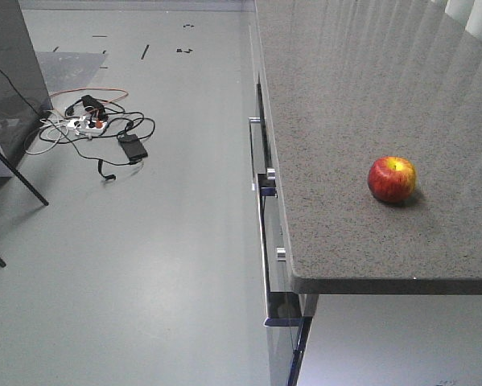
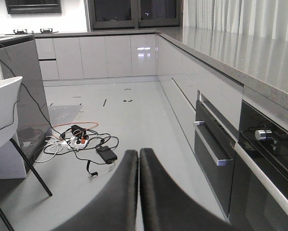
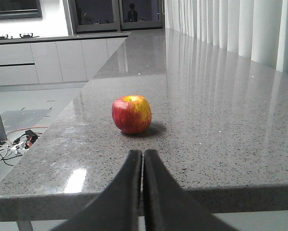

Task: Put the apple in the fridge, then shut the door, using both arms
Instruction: 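Raise the right arm from rest toward the countertop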

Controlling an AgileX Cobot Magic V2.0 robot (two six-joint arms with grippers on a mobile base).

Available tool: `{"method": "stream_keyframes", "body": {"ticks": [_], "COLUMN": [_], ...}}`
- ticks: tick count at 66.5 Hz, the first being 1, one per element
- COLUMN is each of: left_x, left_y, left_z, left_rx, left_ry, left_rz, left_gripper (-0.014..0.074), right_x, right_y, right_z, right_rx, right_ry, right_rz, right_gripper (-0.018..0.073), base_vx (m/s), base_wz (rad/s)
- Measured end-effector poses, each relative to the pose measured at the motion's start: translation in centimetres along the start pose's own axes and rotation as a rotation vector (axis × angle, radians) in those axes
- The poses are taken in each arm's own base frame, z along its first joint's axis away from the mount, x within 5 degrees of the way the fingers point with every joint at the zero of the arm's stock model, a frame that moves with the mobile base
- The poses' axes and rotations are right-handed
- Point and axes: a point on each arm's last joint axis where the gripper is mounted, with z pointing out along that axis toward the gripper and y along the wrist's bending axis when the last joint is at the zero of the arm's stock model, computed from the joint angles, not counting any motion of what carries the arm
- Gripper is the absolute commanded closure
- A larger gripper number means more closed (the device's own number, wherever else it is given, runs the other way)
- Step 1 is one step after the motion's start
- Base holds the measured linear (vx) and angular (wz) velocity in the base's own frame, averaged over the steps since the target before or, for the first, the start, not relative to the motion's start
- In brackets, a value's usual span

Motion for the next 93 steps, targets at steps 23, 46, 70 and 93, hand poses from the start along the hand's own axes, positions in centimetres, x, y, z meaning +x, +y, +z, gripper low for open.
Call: {"method": "stream_keyframes", "body": {"ticks": [23, 46, 70, 93], "left_x": [0.0, 0.0, 0.0, 0.0], "left_y": [0.0, 0.0, 0.0, 0.0], "left_z": [0.0, 0.0, 0.0, 0.0], "left_rx": [0.000, 0.000, 0.000, 0.000], "left_ry": [0.000, 0.000, 0.000, 0.000], "left_rz": [0.000, 0.000, 0.000, 0.000], "left_gripper": [0.0604, 0.0604, 0.0604, 0.0604], "right_x": [0.0, 0.0, 0.0, -1.1], "right_y": [0.0, 0.0, 0.0, 0.4], "right_z": [0.0, 0.0, 0.0, -0.1], "right_rx": [0.000, 0.000, 0.000, -0.050], "right_ry": [0.000, 0.000, 0.000, -0.123], "right_rz": [0.000, 0.000, 0.000, 0.155], "right_gripper": [0.0561, 0.0561, 0.0561, 0.0559], "base_vx": [0.00, 0.00, 0.00, 0.00], "base_wz": [0.00, 0.00, 0.00, 0.00]}}
